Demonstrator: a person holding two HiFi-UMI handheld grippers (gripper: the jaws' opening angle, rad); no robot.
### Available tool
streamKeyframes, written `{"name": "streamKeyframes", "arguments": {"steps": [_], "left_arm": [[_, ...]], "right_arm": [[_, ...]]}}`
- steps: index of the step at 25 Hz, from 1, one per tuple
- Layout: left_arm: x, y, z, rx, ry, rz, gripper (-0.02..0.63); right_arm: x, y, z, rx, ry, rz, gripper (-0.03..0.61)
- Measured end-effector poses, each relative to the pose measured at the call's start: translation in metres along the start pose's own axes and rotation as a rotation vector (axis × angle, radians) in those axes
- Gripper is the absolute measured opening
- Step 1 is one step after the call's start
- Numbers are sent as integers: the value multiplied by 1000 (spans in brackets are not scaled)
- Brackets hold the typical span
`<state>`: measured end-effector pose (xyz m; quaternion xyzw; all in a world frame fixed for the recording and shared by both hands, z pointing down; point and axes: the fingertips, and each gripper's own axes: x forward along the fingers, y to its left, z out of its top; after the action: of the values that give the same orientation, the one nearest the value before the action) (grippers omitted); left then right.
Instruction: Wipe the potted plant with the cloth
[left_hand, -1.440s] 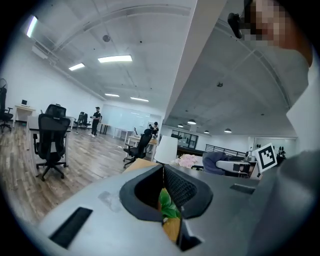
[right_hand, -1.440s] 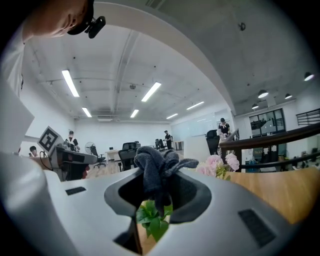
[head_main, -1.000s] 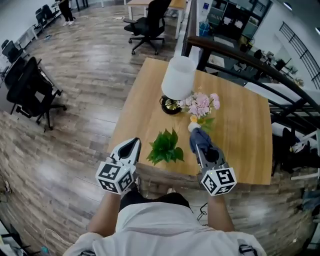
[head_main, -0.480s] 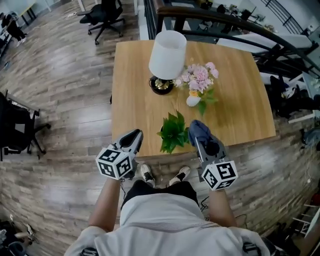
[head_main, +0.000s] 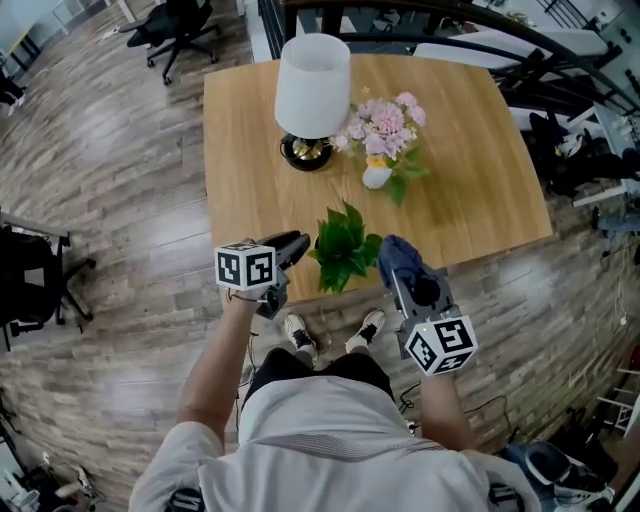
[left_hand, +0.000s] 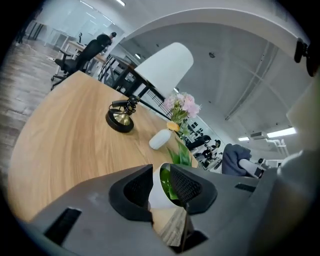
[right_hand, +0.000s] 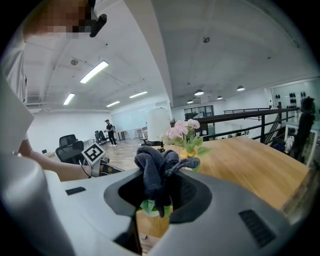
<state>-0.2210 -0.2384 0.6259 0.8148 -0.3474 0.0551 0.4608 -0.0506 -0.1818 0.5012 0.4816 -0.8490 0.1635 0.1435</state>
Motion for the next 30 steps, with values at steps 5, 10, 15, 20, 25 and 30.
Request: {"name": "streamKeyframes", "arguments": {"steps": [5,10,15,20,25,30], "left_arm": [[27,-1,-11,-24,76,-33,87],[39,3,-25,-73,101,-9,87],[43,5,-34,-162,75,52,73],[42,8,-34,-187,8,109,64],[42,8,-34,-175,-2,121,64],[43,10,-33,-168,-11,129,64]], "right_arm": [[0,3,-14,59,22,37,160],[3,31,-35,116,75,150,160],[15,65,-58,163,149,278,160],[35,82,-91,209,235,328,160],[29,46,-128,375,286,244,161],[1,3,-124,411,278,140,161]]}}
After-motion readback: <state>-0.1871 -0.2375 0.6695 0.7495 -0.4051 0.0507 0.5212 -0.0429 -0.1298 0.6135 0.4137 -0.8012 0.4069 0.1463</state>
